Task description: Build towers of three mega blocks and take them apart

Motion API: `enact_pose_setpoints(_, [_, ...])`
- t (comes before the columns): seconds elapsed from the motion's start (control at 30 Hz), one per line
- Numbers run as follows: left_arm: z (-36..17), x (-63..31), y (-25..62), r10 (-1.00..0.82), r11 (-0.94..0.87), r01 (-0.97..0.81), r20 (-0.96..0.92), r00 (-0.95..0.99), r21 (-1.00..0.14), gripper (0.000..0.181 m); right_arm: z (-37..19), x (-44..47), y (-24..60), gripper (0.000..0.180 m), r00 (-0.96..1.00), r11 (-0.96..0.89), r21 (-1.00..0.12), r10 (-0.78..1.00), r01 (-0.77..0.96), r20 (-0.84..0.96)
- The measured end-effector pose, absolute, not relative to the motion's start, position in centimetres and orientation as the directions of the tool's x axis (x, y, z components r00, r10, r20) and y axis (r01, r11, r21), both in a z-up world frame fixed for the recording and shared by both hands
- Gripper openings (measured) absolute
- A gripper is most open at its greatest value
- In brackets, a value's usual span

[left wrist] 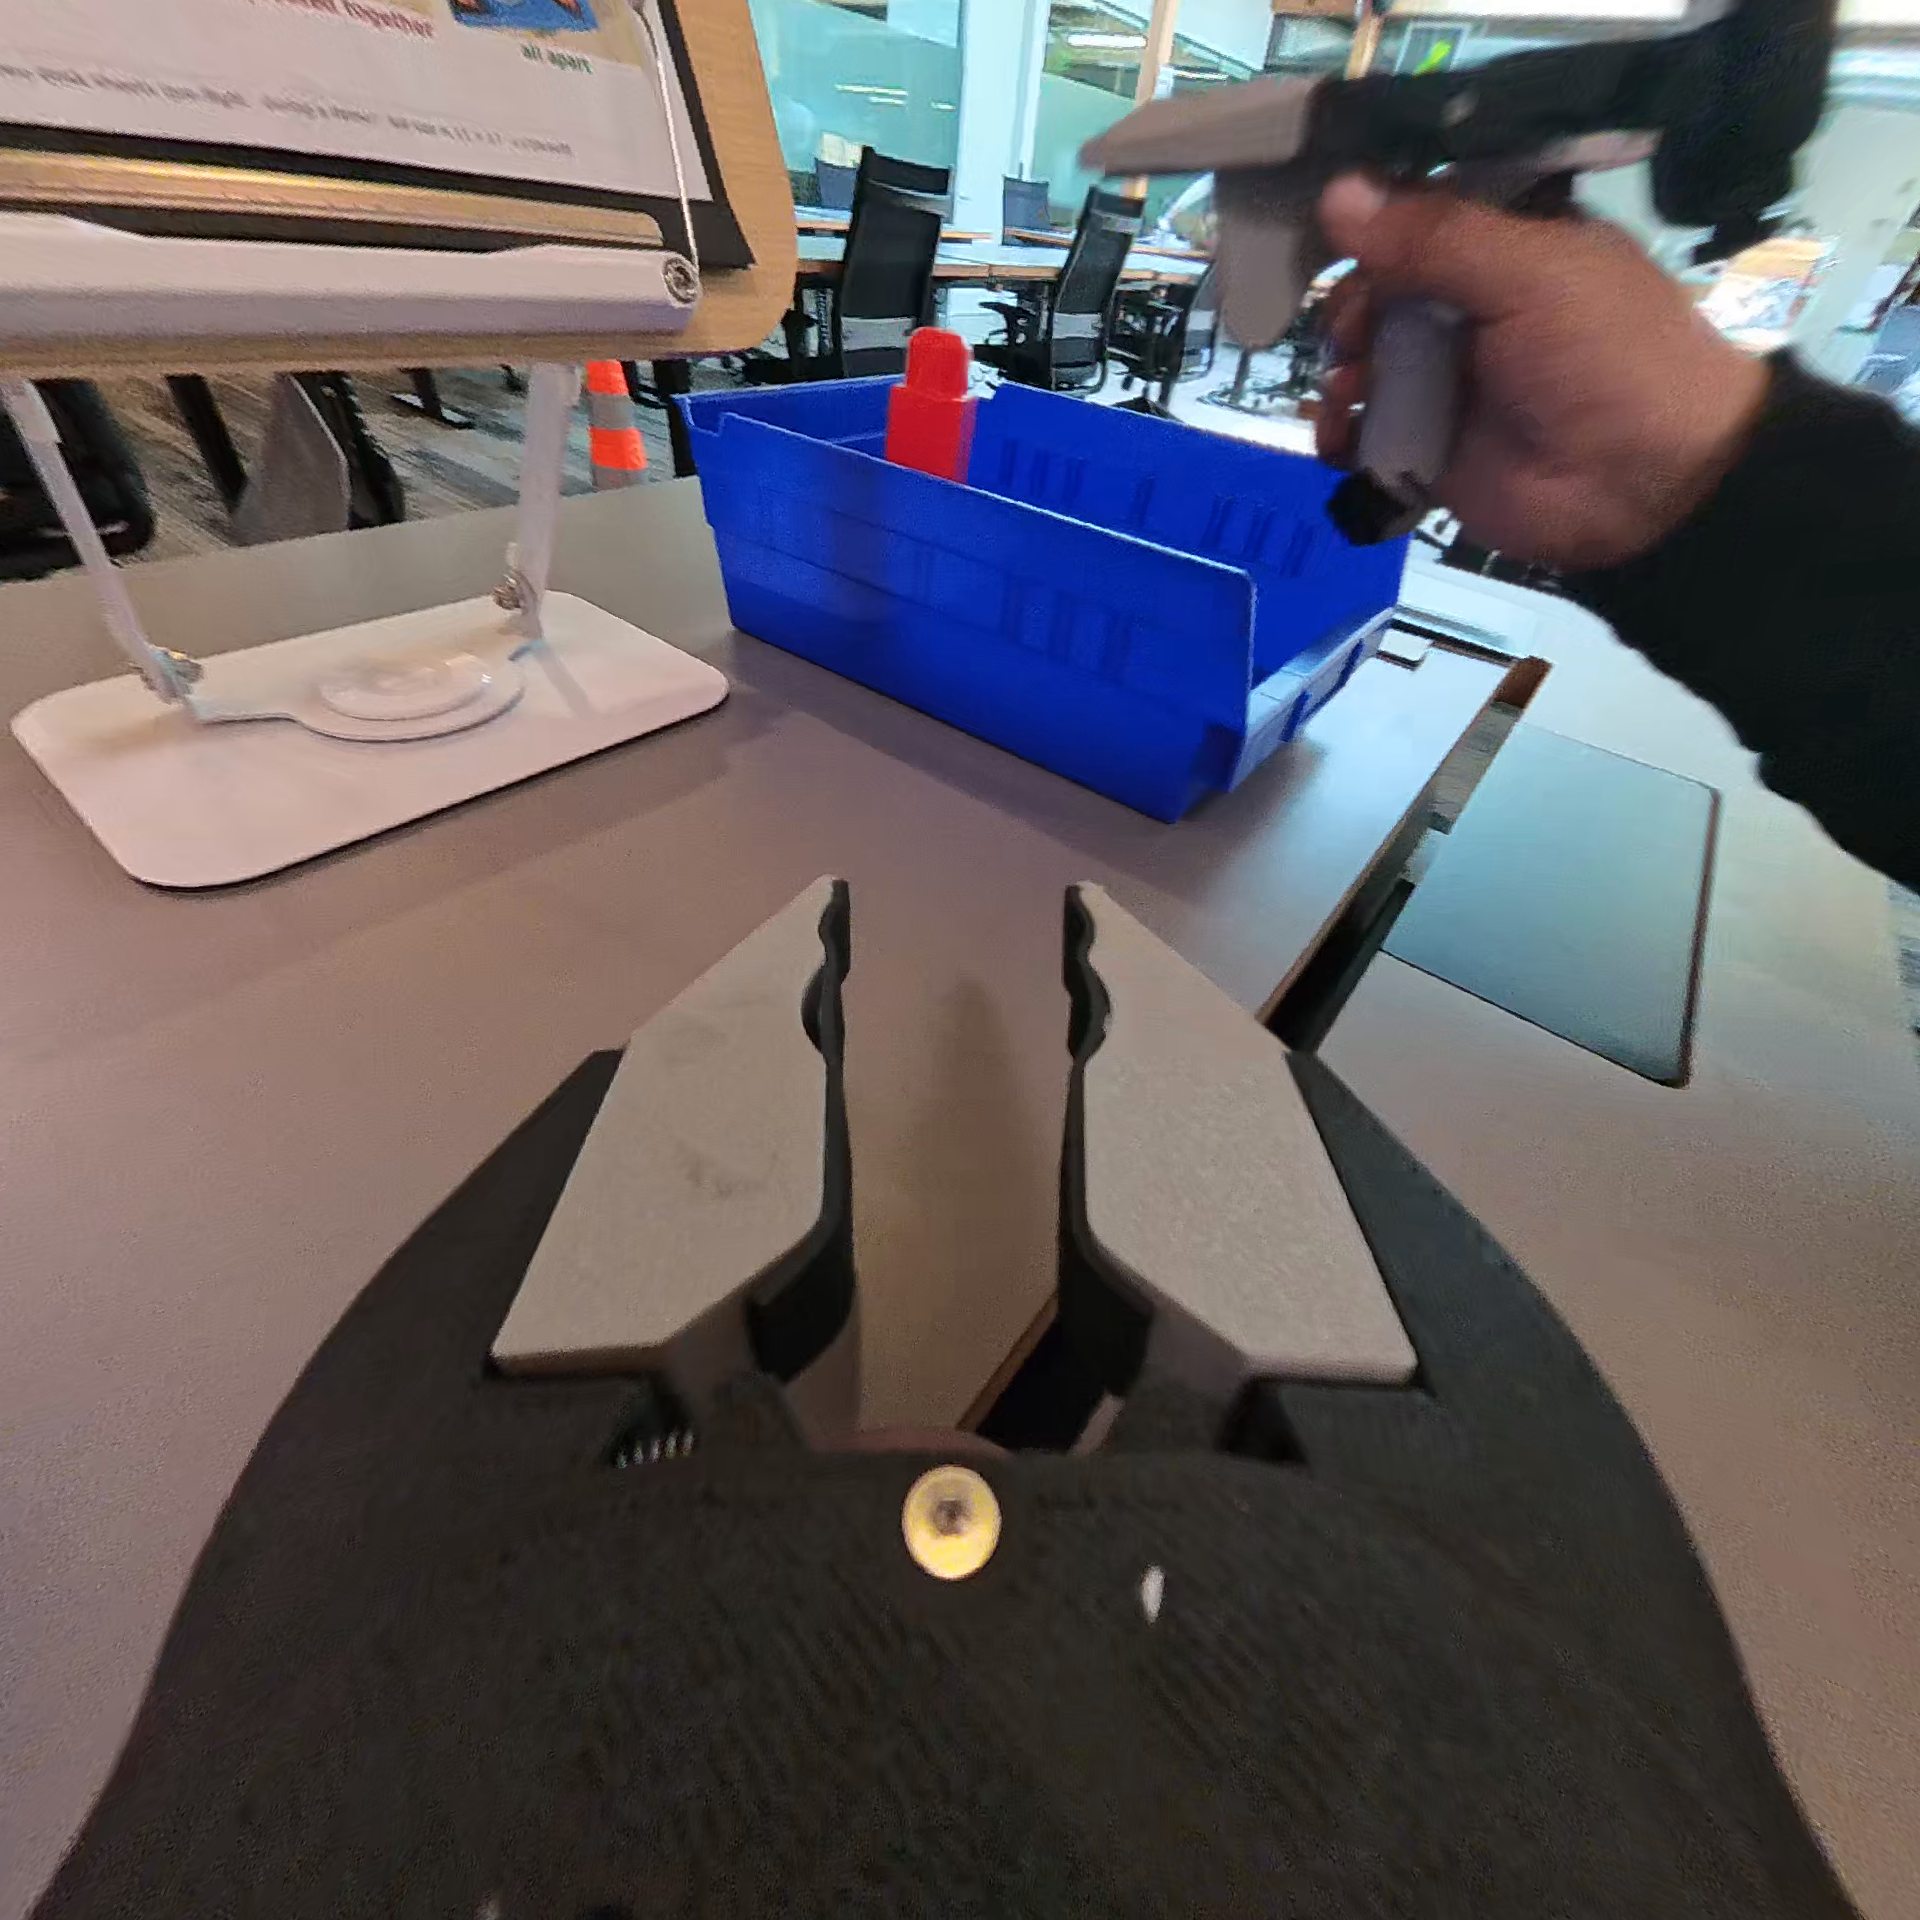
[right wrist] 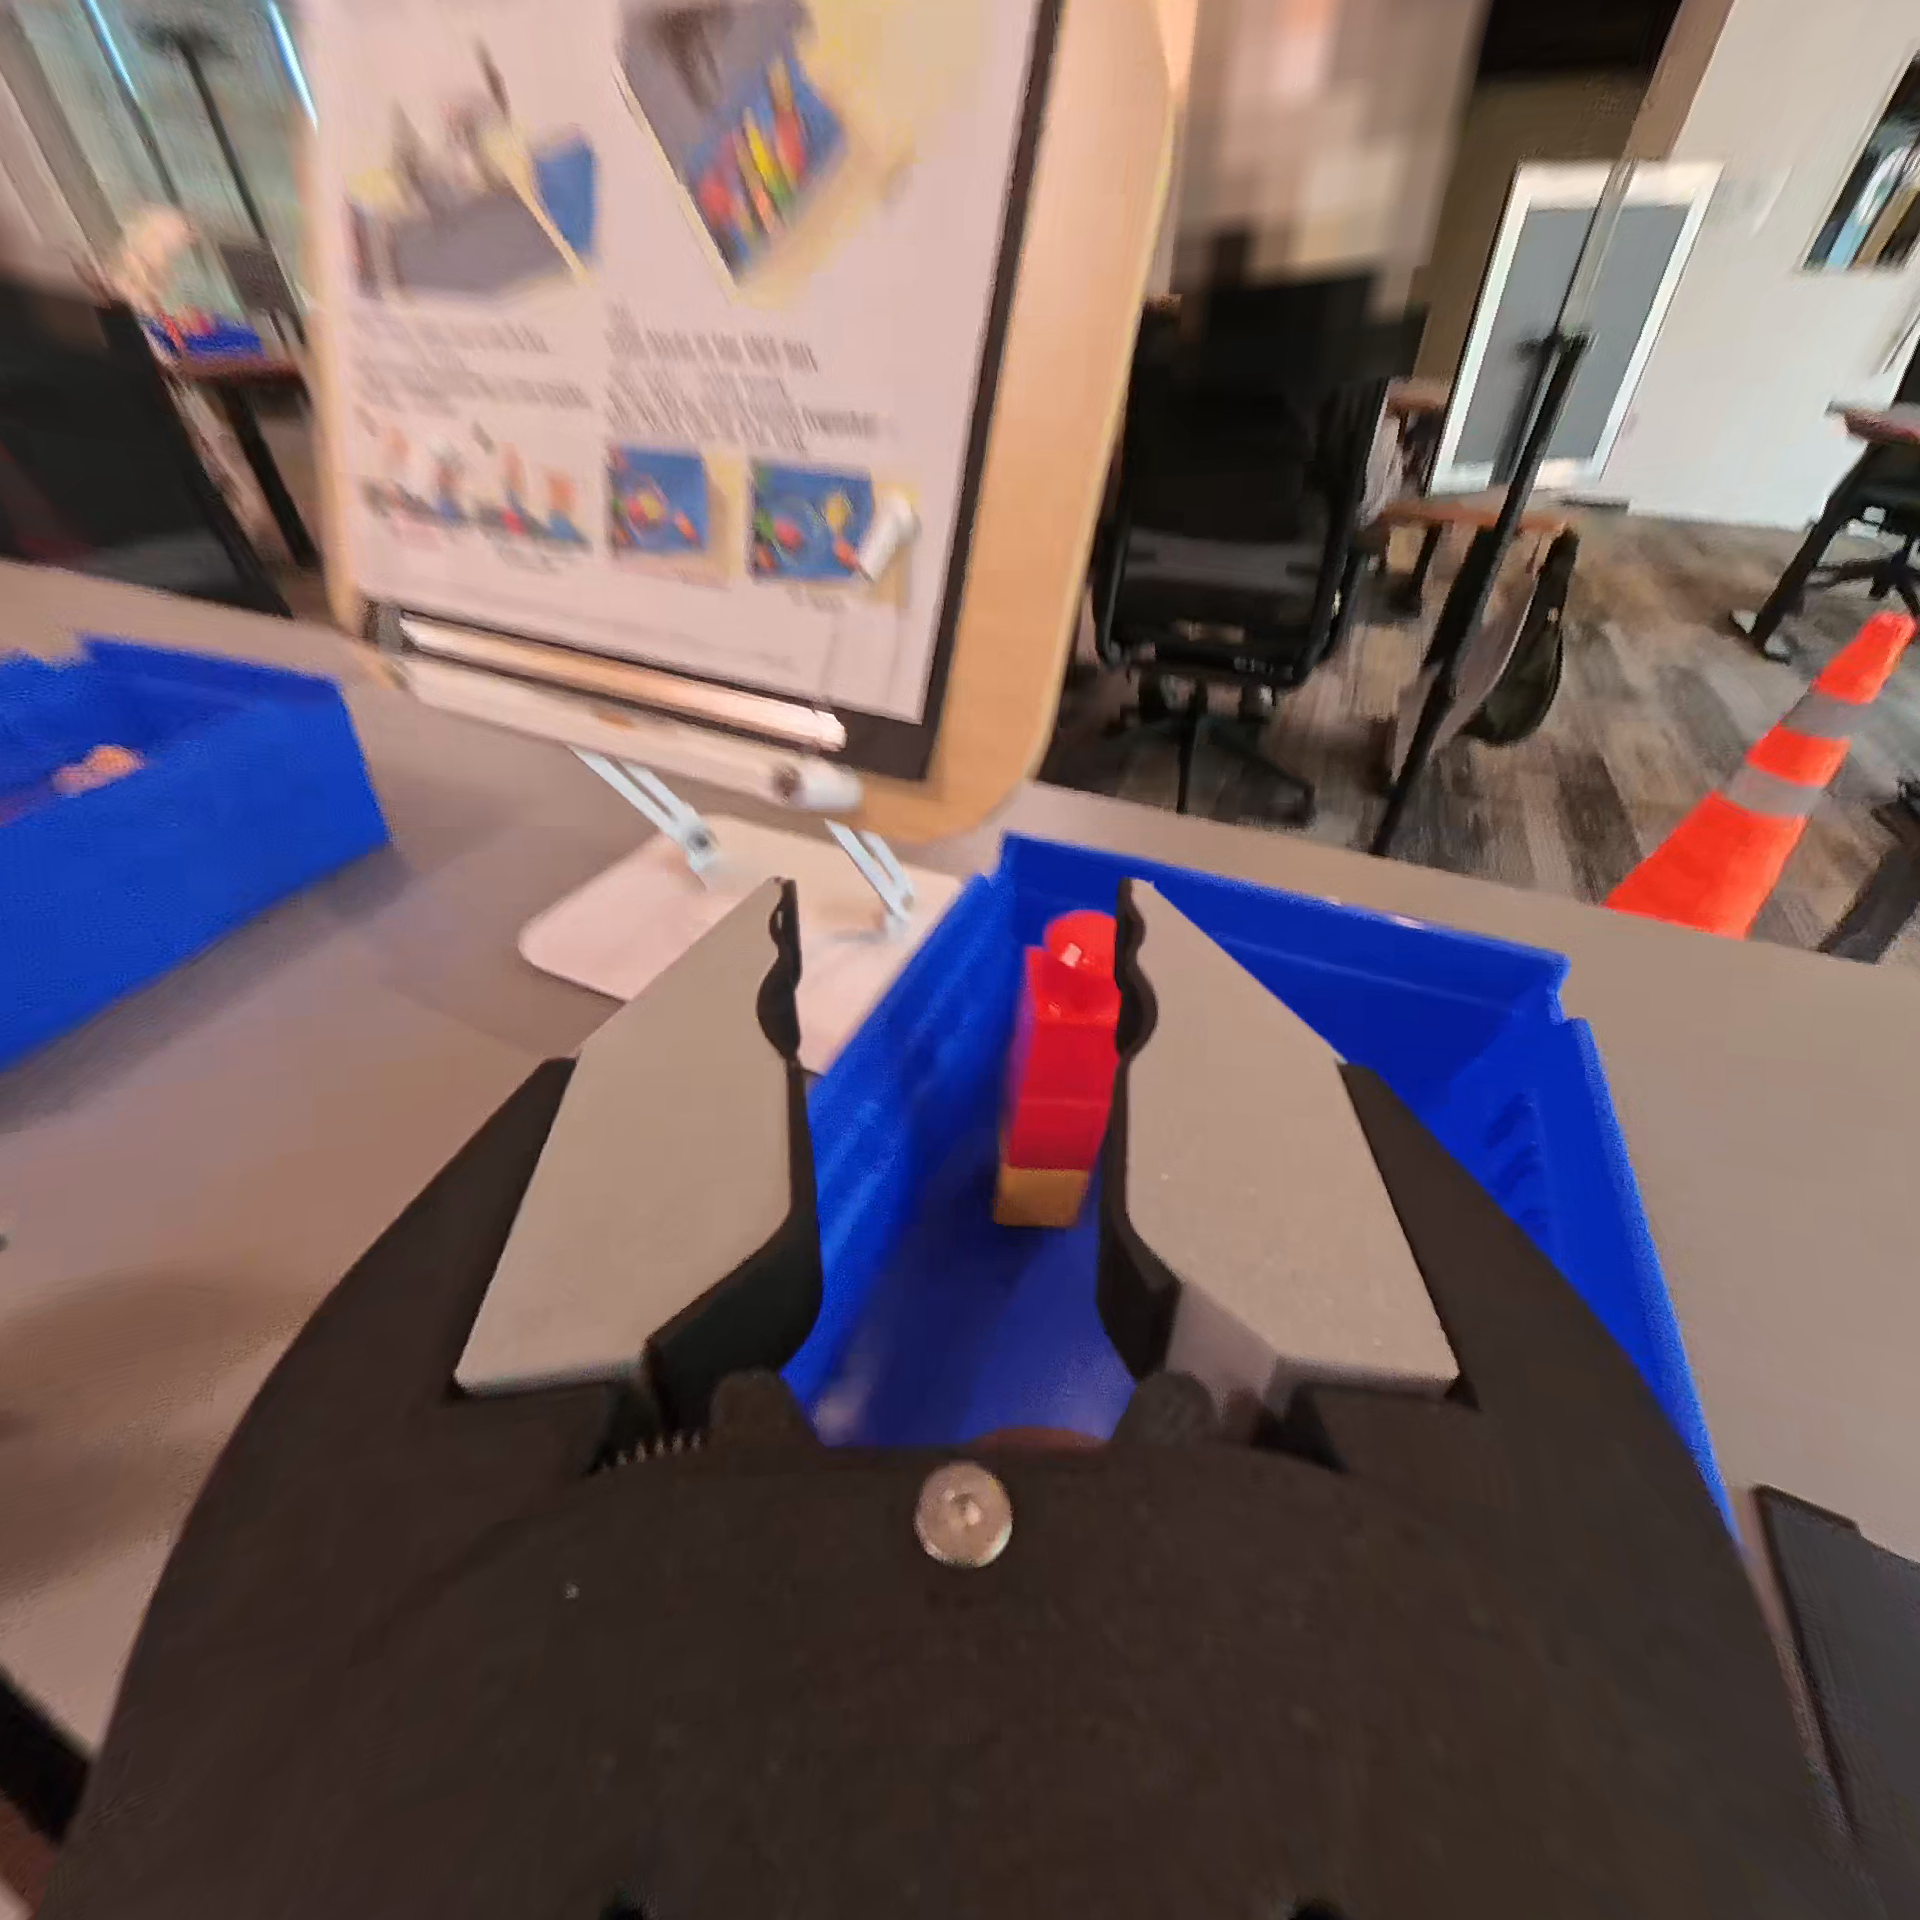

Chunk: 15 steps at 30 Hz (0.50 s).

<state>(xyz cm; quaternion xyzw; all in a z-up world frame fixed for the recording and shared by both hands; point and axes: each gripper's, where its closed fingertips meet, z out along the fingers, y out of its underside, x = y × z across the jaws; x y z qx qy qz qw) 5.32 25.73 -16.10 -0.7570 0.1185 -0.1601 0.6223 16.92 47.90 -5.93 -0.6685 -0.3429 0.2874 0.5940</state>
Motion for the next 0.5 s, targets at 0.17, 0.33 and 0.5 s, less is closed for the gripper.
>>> enact_pose_setpoints(0.17, [-16.1, 4.1, 25.8, -0.298, -0.18, -0.008, 0.047, 0.954, -0.984, 0.038, -3.2, 15.7, 37.5, 0.062, 0.49, 0.008, -1.0, 0.872, 0.006, 0.01])
enact_pose_setpoints(0.33, [-15.4, 1.0, 25.1, -0.112, -0.128, -0.075, -0.061, 0.992, -0.989, 0.038, -8.1, 10.5, 30.0, 0.065, 0.458, 0.1, -0.994, 0.883, 0.033, 0.104])
enact_pose_setpoints(0.5, [-15.3, -1.4, 23.9, 0.026, -0.128, -0.096, -0.1, 0.995, -0.987, 0.038, -14.1, 3.9, 27.9, 0.075, 0.4, 0.02, -0.972, 0.909, 0.232, 0.114])
